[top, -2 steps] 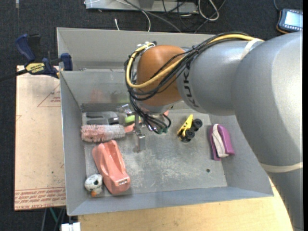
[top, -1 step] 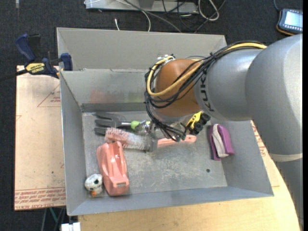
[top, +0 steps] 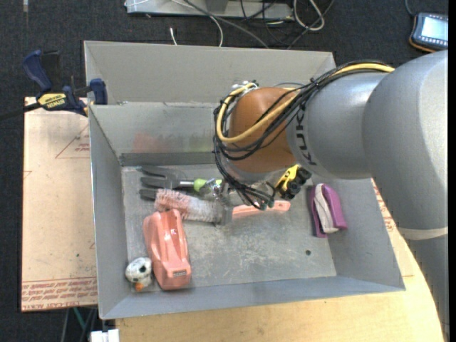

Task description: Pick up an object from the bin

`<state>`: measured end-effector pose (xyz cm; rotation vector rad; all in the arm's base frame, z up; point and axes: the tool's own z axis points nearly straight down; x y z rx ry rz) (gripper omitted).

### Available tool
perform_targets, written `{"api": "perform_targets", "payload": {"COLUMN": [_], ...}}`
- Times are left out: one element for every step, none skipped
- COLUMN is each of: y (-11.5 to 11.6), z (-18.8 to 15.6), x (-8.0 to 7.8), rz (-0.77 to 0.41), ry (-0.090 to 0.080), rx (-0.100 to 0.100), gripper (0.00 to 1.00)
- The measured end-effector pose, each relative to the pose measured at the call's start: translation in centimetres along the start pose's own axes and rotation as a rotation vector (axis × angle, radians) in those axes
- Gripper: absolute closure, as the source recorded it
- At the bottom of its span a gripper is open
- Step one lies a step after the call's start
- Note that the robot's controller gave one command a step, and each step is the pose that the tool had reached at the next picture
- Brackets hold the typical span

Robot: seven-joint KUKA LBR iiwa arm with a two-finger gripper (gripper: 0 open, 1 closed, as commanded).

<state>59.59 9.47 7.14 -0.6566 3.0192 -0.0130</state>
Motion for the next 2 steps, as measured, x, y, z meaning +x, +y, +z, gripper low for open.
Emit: {"api": "perform_targets", "payload": {"y": [-0.5, 0.5], "z": [-10.8, -12.8], "x": [0.2, -0.8], "rz": [0.022, 0.022], "ry": [0.005, 0.005], "rx": [-0.002, -0.003], "gripper": [1.0, 1.0]}}
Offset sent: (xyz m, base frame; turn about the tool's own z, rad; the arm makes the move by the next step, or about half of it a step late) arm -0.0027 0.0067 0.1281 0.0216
